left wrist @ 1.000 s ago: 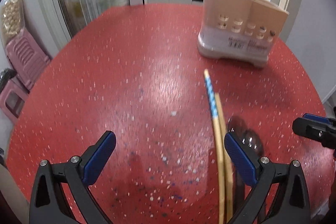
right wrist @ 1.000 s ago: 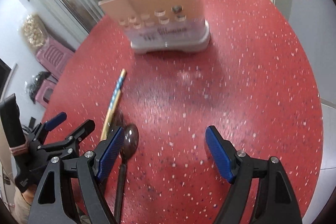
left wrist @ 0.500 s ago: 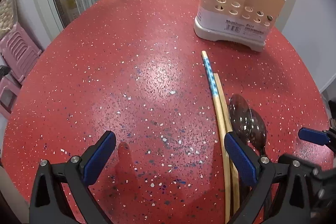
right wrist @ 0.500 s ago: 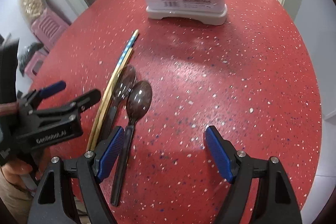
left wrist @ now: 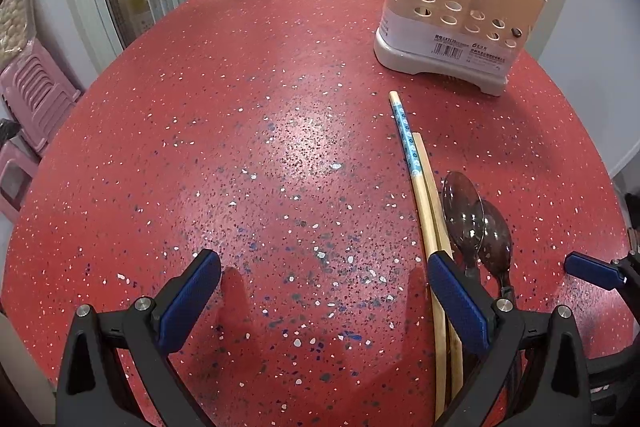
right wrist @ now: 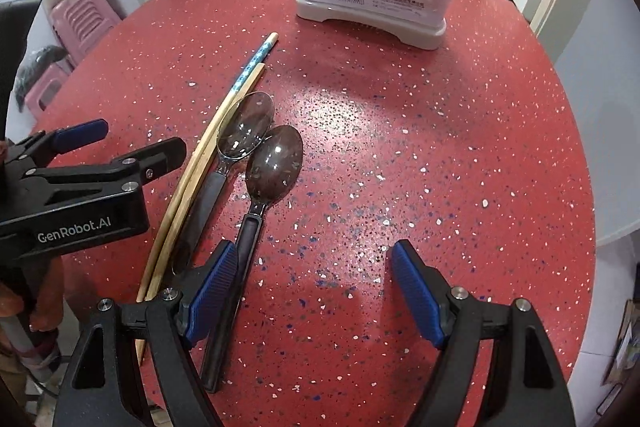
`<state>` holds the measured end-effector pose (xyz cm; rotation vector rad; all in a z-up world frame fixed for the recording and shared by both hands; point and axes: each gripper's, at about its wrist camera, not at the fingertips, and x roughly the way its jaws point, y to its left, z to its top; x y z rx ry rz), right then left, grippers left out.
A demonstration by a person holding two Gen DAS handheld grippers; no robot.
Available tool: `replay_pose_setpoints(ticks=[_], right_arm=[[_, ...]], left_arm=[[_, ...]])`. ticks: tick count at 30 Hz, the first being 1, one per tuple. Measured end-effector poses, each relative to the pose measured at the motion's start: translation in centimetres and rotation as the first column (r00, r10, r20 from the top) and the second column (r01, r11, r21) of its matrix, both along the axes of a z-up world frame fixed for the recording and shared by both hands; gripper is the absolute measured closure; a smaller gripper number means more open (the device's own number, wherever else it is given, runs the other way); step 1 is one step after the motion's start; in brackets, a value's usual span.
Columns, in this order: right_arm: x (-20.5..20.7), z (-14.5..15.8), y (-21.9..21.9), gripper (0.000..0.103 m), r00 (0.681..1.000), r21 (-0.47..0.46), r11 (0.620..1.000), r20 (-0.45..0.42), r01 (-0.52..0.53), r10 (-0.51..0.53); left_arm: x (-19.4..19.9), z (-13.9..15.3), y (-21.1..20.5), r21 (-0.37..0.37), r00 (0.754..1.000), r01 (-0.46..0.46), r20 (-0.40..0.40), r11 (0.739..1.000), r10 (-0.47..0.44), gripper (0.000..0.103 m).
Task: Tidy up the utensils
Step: 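Move both tools back over the remaining utensils on the table, then grasp a dark spoon with the right gripper while the left grasps the blue-patterned chopstick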
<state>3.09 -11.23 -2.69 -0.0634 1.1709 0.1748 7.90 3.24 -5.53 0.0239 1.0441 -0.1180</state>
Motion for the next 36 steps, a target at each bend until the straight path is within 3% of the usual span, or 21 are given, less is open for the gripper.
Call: replay_pose_setpoints(ticks=[6, 23, 30, 36], right_arm=[[0.6, -0.2, 0.1, 0.021, 1.000, -0.042, 0.999, 0.021, -0.020, 0.020], [0.7, -0.2, -2.9, 0.021, 1.000, -0.015, 1.000, 0.012, -0.022, 0.022], [1.6, 0.2, -2.7, 0.021, 0.999, 0.084, 0.996, -0.034, 0.021, -0.018], [1.2, -0.2, -0.1, 0.023, 0.999, -0.056, 0.998, -0.011, -0.042, 0.041]], left_arm=[[-0.2, 0.2, 0.1, -0.017, 1.000, 0.014, 0.007, 1.000, -0.014, 0.000], [0.6, -0.1, -0.6, -0.013, 0.997, 0.066, -0.028, 0.998, -0.066, 0.000], [1.3, -0.3, -0.7, 0.023, 0.997, 0.078, -0.022, 0.997, -0.078, 0.000], [2.3, -0.3, -1.1, 0.030, 0.996, 0.082, -0.019, 0.996, -0.082, 0.000]])
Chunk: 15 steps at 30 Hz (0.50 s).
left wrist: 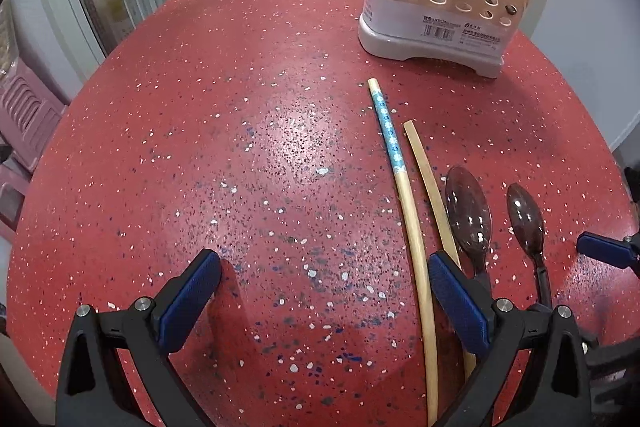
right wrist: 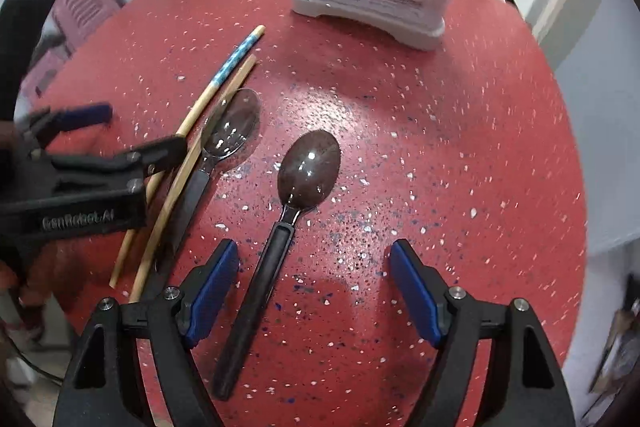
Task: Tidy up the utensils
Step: 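Grasp a dark spoon with the right gripper while the left grasps the blue-patterned chopstick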
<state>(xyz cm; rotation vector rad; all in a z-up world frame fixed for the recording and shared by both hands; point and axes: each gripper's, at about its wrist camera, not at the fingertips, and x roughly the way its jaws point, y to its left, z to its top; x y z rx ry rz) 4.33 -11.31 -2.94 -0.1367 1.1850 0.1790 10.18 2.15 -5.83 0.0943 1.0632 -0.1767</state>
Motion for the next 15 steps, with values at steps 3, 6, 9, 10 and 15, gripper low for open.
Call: replay_pose_setpoints(ticks=[3, 6, 9, 10, 15], right_arm=[[0.3, 0.0, -0.8, 0.023, 1.000, -0.012, 1.000, -0.007, 0.011, -0.012], [0.7, 0.0, -2.0, 0.032, 0.999, -0.003, 1.000, -0.019, 0.030, -0.030], [1.2, 0.1, -2.7, 0.040, 0.999, 0.012, 0.999, -0.044, 0.030, -0.029], [1.4, 0.1, -2.7, 0.041, 0.998, 0.015, 0.999, -0.054, 0.029, -0.029], [1.6, 0.5, -2.0, 0.060, 0.997, 0.014, 1.000, -0.079, 0.000, 0.001]], left_arm=[[0.7, 0.1, -0.2, 0.002, 1.000, 0.006, -0.001, 1.000, -0.006, 0.000], [1.5, 0.1, -0.7, 0.004, 1.000, 0.018, -0.005, 1.000, -0.018, 0.000], [2.6, 0.1, -1.1, 0.008, 0.999, 0.032, -0.012, 0.999, -0.032, 0.000], [2.9, 0.1, -1.2, 0.009, 0.999, 0.035, -0.017, 0.999, -0.035, 0.000], [4.0, 0.7, -2.7, 0.008, 0.994, 0.101, -0.039, 0.995, -0.100, 0.000]])
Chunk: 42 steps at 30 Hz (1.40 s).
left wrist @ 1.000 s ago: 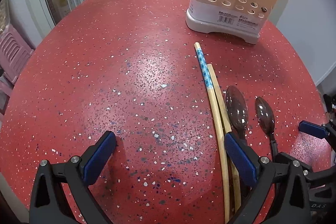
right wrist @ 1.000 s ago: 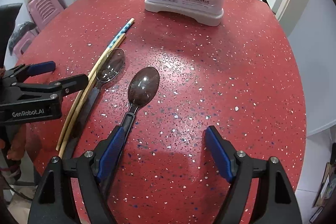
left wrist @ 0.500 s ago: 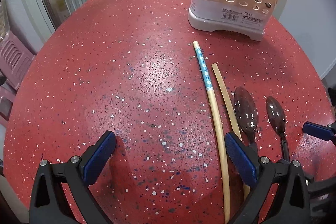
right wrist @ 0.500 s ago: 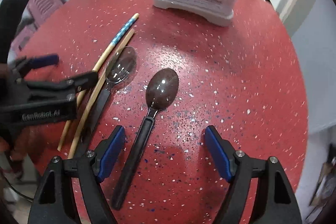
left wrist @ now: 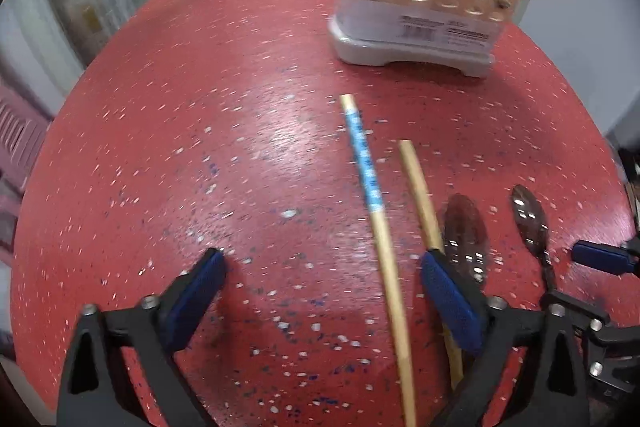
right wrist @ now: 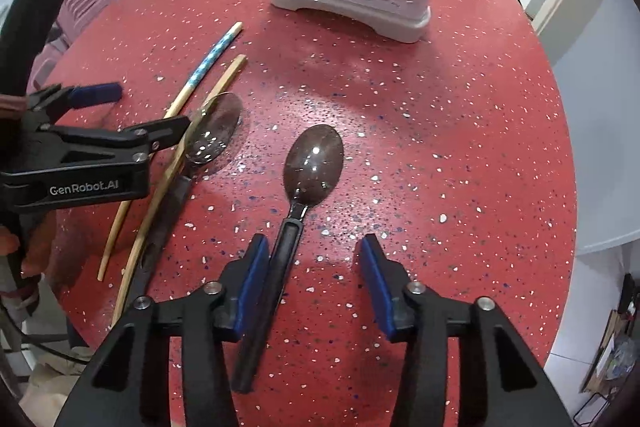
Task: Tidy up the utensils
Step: 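Grasp a dark spoon with the right gripper while the left grasps the blue-patterned chopstick, then lift the spoon and blue chopstick and carry both over the beige holder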
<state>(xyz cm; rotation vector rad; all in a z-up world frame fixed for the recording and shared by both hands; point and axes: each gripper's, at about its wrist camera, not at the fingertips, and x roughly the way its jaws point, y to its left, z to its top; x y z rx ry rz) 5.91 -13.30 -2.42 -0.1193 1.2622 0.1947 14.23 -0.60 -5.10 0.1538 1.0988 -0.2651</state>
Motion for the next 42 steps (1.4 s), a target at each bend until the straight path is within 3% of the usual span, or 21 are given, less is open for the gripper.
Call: replay_pose_setpoints(ticks=[1, 3, 4, 6, 7, 8, 9, 16, 22, 30, 42], right_arm=[[0.0, 0.1, 0.1, 0.062, 1.000, 0.001, 1.000, -0.002, -0.003, 0.003], [0.0, 0.2, 0.4, 0.084, 1.000, 0.009, 1.000, -0.008, -0.013, 0.013], [0.0, 0.2, 0.4, 0.088, 1.000, 0.014, 1.000, -0.009, -0.016, 0.016], [-0.2, 0.2, 0.4, 0.091, 1.000, 0.033, 0.999, -0.006, -0.015, 0.015], [-0.2, 0.3, 0.3, 0.091, 1.000, 0.039, 0.999, -0.002, -0.014, 0.014], [-0.3, 0.3, 0.2, 0.091, 1.000, 0.051, 0.999, 0.003, -0.012, 0.012], [-0.4, 0.3, -0.1, 0.091, 1.000, 0.074, 0.997, 0.010, -0.009, 0.008], [-1.5, 1.8, -2.1, 0.091, 0.996, 0.201, 0.979, 0.087, -0.020, 0.003], [-2.0, 5.1, -2.9, 0.091, 0.982, 0.302, 0.952, 0.191, -0.057, -0.002], [-0.2, 9.8, -4.9, 0.091, 0.952, 0.396, 0.915, 0.302, -0.070, -0.058], [6.4, 15.8, -7.3, 0.091, 0.891, 0.407, 0.911, 0.436, -0.067, -0.130]], left_arm=[[0.0, 0.2, -0.5, 0.005, 1.000, 0.020, 0.000, 1.000, -0.020, 0.001], [0.0, 0.7, -1.4, 0.006, 0.998, 0.062, -0.004, 0.998, -0.062, 0.019], [0.0, 0.9, -1.9, 0.006, 0.996, 0.086, -0.007, 0.996, -0.086, 0.024], [0.0, 1.2, -2.8, -0.002, 0.992, 0.127, -0.011, 0.992, -0.127, 0.047], [0.0, 1.3, -3.2, -0.002, 0.990, 0.142, -0.011, 0.990, -0.142, 0.053], [-0.3, 1.2, -3.3, 0.002, 0.989, 0.146, -0.005, 0.989, -0.146, 0.068], [-0.5, 1.2, -3.3, -0.002, 0.989, 0.145, 0.002, 0.989, -0.145, 0.070], [-1.9, 2.1, -0.9, -0.100, 0.996, 0.071, 0.057, 0.992, -0.065, 0.070], [-3.4, 5.2, 1.2, -0.178, 0.991, 0.013, 0.134, 0.984, 0.012, 0.070], [-3.5, 10.8, 1.9, -0.262, 0.966, 0.004, 0.249, 0.965, 0.064, 0.070], [1.0, 19.1, -0.8, -0.357, 0.911, 0.033, 0.395, 0.934, 0.119, 0.070]])
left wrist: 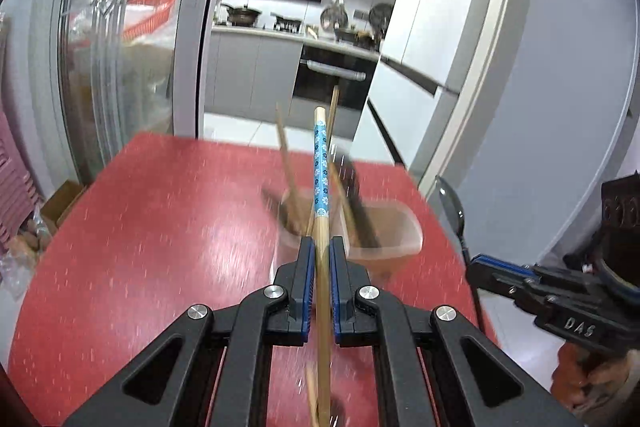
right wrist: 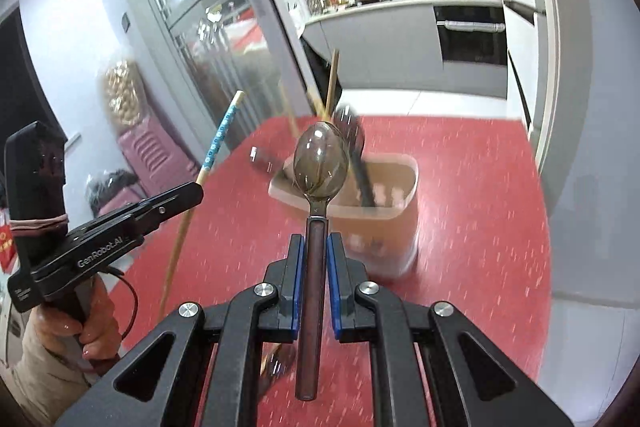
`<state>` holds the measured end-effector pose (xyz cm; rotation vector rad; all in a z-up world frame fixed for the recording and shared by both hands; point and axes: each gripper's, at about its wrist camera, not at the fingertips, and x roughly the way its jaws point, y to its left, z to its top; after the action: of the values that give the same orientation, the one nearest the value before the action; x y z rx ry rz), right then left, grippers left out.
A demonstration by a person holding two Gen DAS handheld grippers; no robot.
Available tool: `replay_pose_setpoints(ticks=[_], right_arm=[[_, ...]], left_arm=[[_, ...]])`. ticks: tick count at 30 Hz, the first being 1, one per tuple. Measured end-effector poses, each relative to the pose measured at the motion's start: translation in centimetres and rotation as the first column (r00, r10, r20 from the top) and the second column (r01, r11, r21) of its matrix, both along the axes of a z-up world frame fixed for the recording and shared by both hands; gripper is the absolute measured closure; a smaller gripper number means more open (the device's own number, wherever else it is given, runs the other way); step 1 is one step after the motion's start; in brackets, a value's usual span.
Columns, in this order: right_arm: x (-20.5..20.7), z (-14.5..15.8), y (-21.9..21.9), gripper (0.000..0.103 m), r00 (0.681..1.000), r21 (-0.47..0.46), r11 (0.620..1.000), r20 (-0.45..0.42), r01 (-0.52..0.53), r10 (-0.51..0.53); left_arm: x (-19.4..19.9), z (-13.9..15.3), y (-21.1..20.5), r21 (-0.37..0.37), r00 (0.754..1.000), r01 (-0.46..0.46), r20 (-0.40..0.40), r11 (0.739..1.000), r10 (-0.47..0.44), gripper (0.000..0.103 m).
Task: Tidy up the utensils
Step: 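Lift the spoon and blue chopstick and carry both over the beige holder, then lower the spoon into the holder with the right gripper while the left releases the chopstick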
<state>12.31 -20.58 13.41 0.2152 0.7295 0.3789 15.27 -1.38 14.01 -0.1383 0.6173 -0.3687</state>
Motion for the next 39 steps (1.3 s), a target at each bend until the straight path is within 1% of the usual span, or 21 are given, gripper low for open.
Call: replay_pose_setpoints(ticks=[5, 8, 15, 18, 23, 25, 29, 31, 36, 39], right_arm=[[3.5, 1.6, -0.5, 0.091, 0.998, 0.001, 1.000, 0.055, 0.031, -0.031], [5.3, 1.8, -0.8, 0.091, 0.996, 0.014, 0.999, 0.080, 0.037, -0.038], [9.0, 1.3, -0.6, 0.091, 0.986, 0.003, 0.998, 0.157, 0.057, -0.056], [10.2, 0.7, 0.0, 0.091, 0.978, -0.022, 0.997, 0.196, 0.071, -0.065], [11.2, -1.0, 0.5, 0.091, 0.964, -0.068, 0.994, 0.258, 0.087, -0.067], [11.1, -1.9, 0.9, 0.091, 0.957, -0.100, 0.990, 0.284, 0.098, -0.066], [10.8, -3.6, 1.5, 0.091, 0.948, -0.141, 0.983, 0.311, 0.117, -0.068], [10.6, -4.2, 1.7, 0.091, 0.949, -0.150, 0.982, 0.309, 0.115, -0.064], [10.0, -5.3, 1.9, 0.091, 0.957, -0.169, 0.981, 0.287, 0.090, -0.038], [9.6, -5.7, 2.0, 0.091, 0.963, -0.187, 0.980, 0.269, 0.069, -0.017]], left_arm=[[3.6, 1.9, -1.6, -0.039, 0.998, -0.011, 0.056, 0.999, 0.013, 0.070], [5.5, 2.3, -2.6, -0.042, 0.996, -0.029, 0.086, 0.999, 0.033, 0.070], [9.7, 1.4, -3.4, -0.108, 0.988, -0.097, 0.109, 0.989, 0.109, 0.070], [10.6, 0.8, -3.7, -0.115, 0.981, -0.131, 0.130, 0.985, 0.146, 0.070], [11.2, -0.7, -4.4, -0.101, 0.969, -0.154, 0.179, 0.983, 0.170, 0.070], [11.1, -1.4, -4.8, -0.080, 0.966, -0.159, 0.195, 0.984, 0.172, 0.070], [10.9, -2.8, -5.1, -0.062, 0.966, -0.163, 0.195, 0.985, 0.172, 0.070], [10.7, -3.3, -5.3, -0.043, 0.966, -0.162, 0.195, 0.986, 0.167, 0.070], [9.5, -4.2, -6.2, 0.035, 0.968, -0.146, 0.213, 0.989, 0.135, 0.070], [8.8, -4.7, -6.4, 0.057, 0.969, -0.140, 0.212, 0.988, 0.125, 0.070]])
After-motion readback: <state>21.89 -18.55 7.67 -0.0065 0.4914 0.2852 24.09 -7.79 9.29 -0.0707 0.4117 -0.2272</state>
